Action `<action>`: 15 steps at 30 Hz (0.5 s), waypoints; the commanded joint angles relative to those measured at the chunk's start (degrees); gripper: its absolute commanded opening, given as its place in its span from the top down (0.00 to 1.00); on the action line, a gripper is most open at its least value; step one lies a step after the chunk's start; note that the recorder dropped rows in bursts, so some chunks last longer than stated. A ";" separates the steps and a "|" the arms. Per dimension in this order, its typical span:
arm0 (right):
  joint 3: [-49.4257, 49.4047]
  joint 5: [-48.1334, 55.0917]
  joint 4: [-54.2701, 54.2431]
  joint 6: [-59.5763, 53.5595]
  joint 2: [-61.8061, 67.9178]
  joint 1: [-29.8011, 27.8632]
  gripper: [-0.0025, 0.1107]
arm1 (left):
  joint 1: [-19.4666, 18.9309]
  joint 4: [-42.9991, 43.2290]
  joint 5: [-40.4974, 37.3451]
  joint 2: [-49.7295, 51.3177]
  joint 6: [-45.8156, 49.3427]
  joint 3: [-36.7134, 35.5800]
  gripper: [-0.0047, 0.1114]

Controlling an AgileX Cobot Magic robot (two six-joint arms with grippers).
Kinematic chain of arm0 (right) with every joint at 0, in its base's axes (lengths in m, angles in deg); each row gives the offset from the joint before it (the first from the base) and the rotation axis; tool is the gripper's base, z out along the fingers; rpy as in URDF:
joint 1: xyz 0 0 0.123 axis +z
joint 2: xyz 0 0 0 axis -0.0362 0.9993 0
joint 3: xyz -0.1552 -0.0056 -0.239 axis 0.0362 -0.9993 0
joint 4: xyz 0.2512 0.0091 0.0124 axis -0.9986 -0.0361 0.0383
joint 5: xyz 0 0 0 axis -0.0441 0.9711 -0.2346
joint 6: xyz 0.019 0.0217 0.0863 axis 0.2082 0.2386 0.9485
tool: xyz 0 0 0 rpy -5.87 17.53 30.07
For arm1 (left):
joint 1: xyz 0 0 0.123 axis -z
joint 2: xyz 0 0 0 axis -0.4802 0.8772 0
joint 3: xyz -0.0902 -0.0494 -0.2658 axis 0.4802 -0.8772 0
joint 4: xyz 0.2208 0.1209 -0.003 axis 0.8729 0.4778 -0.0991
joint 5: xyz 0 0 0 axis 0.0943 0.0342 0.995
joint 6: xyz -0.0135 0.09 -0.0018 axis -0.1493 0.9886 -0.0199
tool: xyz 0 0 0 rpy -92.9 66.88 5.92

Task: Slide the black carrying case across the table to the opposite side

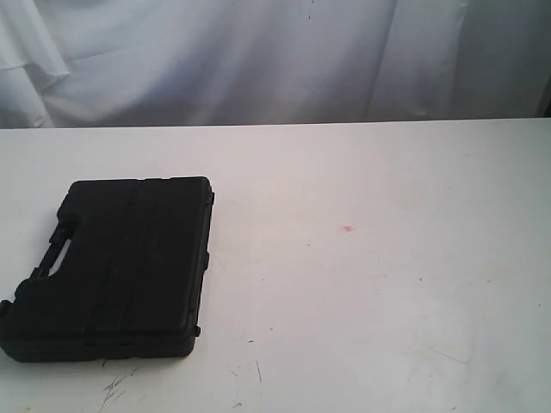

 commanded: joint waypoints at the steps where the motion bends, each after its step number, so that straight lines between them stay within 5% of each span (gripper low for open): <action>1: -0.16 -0.05 -0.10 -0.28 -0.35 -0.46 0.98 | -0.16 -0.11 0.59 -0.25 -0.54 -0.23 0.96; 8: -0.16 -0.05 -0.10 -0.28 -0.35 -0.46 0.98 | -0.16 -0.11 11.22 -2.31 -0.54 -8.11 0.96; 15: -0.16 -0.05 -0.10 -0.28 -0.35 -0.46 0.98 | -0.16 -0.11 11.43 -6.94 -0.54 -13.11 0.96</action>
